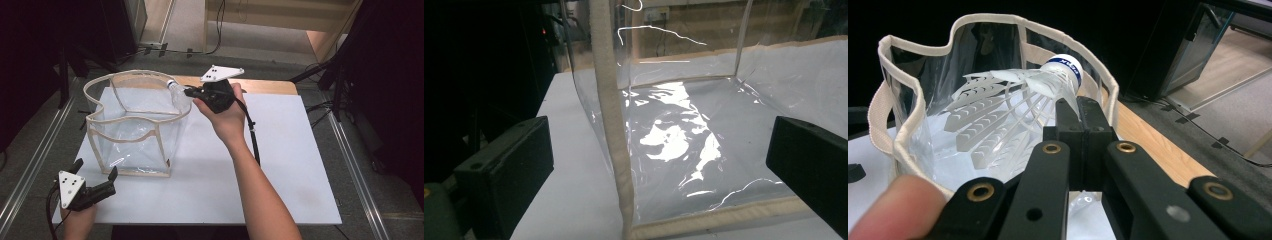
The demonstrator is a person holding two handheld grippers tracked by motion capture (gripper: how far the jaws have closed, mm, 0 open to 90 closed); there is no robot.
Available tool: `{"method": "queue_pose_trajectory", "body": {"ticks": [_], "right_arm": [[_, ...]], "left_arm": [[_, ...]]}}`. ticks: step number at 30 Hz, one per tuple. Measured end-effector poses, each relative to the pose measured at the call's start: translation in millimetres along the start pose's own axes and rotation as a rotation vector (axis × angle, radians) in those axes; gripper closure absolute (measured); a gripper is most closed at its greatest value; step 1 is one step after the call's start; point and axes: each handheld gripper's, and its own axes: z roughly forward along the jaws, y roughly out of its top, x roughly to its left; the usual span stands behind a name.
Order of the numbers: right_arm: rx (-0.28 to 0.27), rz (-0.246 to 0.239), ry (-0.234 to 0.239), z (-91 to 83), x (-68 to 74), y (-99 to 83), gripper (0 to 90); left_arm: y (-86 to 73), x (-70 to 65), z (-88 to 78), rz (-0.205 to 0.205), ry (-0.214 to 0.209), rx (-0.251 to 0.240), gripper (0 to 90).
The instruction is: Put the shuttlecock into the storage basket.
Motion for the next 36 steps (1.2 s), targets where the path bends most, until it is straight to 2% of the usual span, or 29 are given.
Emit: {"method": "queue_pose_trajectory", "body": {"ticks": [13, 14, 18, 22, 24, 27, 29, 30, 33, 36], "right_arm": [[0.012, -0.003, 0.021, 15.9, 10.0, -4.9, 87.2], [0.007, -0.005, 0.033, 16.8, 10.8, -5.7, 84.3], [-0.003, -0.011, 0.074, 18.7, 14.3, -7.7, 58.8], [-0.019, 0.024, 0.072, 14.3, 11.5, -10.3, 36.0], [-0.028, 0.041, 0.069, 10.8, 8.6, -12.7, 29.0], [-0.03, 0.058, 0.072, 5.6, 3.9, -18.1, 10.5], [-0.029, 0.055, 0.082, 1.8, 2.0, -21.6, 5.6], [-0.033, 0.053, 0.078, -0.3, 1.4, -23.1, 0.0], [-0.039, 0.059, 0.06, -6.2, 0.2, -27.0, 0.0], [-0.04, 0.044, 0.039, -10.3, 0.5, -31.4, 0.0]], "left_arm": [[-0.1, -0.3, 0.2, -0.003, -0.001, -0.001, 0.0], [-0.1, -0.2, 0.1, -0.004, 0.0, -0.001, 0.0], [-0.1, -0.4, 0.0, -0.003, 0.001, 0.0, 0.0], [0.0, -0.2, 0.2, -0.003, 0.001, -0.001, 0.0], [-0.1, -0.4, 0.3, -0.004, 0.001, -0.001, 0.0], [-0.1, -0.6, 0.1, -0.004, 0.002, 0.0, 0.0], [-0.1, -0.6, 0.1, -0.004, 0.002, 0.0, 0.0], [-0.1, -0.5, 0.2, -0.005, 0.001, -0.001, 0.0], [-0.1, -0.6, 0.3, -0.005, 0.002, -0.001, 0.0], [-0.1, -0.4, 0.3, -0.003, 0.002, 0.0, 0.0]]}}
